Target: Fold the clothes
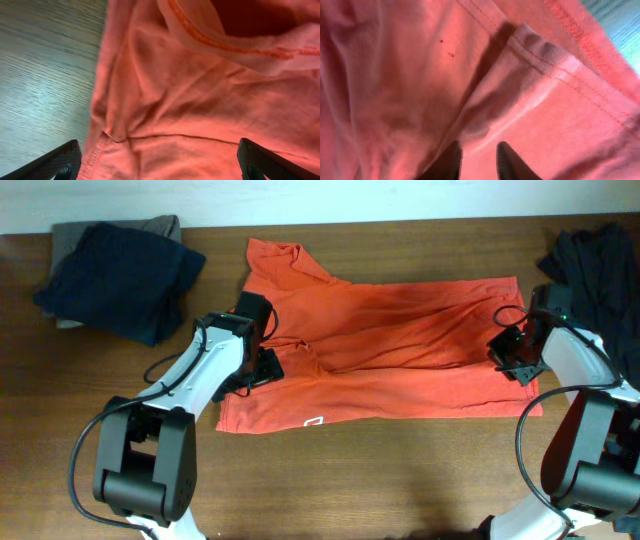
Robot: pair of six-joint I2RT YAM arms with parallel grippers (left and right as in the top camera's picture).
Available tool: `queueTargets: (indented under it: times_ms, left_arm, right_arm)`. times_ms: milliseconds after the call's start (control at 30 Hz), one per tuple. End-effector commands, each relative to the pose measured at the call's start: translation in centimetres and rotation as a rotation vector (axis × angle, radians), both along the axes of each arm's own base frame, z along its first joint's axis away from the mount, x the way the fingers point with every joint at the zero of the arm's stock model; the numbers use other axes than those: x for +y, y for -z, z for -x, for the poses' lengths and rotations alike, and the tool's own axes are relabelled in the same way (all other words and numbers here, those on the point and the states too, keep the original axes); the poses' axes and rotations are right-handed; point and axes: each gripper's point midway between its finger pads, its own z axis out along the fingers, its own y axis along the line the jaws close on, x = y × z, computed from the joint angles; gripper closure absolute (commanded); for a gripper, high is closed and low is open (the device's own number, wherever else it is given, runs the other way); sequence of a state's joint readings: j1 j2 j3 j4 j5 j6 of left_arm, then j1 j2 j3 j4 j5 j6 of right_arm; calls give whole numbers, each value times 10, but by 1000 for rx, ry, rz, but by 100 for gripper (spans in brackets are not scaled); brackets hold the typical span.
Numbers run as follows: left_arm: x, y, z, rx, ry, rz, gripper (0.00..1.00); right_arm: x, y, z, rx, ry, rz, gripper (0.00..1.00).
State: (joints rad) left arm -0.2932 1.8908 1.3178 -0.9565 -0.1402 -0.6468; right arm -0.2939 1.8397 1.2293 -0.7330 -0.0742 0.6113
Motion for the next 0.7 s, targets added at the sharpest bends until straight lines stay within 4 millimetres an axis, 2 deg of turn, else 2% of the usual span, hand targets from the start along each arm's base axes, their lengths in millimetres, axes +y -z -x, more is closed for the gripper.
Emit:
queueTargets:
  times_ms: [0, 133, 233, 300, 367, 400, 467, 533, 667]
  left_arm:
    - [18, -11, -4, -44, 2, -89, 1]
    - [16, -40, -11, -120, 69, -79, 1]
    - [5, -69, -15, -205, 160, -48, 1]
    - [-21, -88, -16, -267, 288, 36, 2]
    - [-48, -95, -12, -284, 367, 133, 11]
    - [-62, -94, -7, -274, 393, 186, 27]
    - [-80, -88, 1, -237, 425, 251, 30]
    - [-95, -77, 10, -181, 452, 297, 34]
    - [-104, -49, 23, -75, 464, 300, 48]
  right_arm:
    - [-22, -29, -11, 6, -55, 109, 56]
    - [-27, -68, -9, 34, -68, 100, 55]
    - [-15, -89, -1, 65, -137, 56, 55]
    - [11, -93, 5, 71, -243, -49, 56]
    - [32, -90, 14, 98, -317, -124, 59]
    - [40, -86, 23, 134, -344, -138, 61]
    - [51, -77, 31, 174, -382, -149, 62]
    - [61, -67, 40, 215, -405, -157, 69]
    - [76, -40, 57, 272, -432, -177, 82]
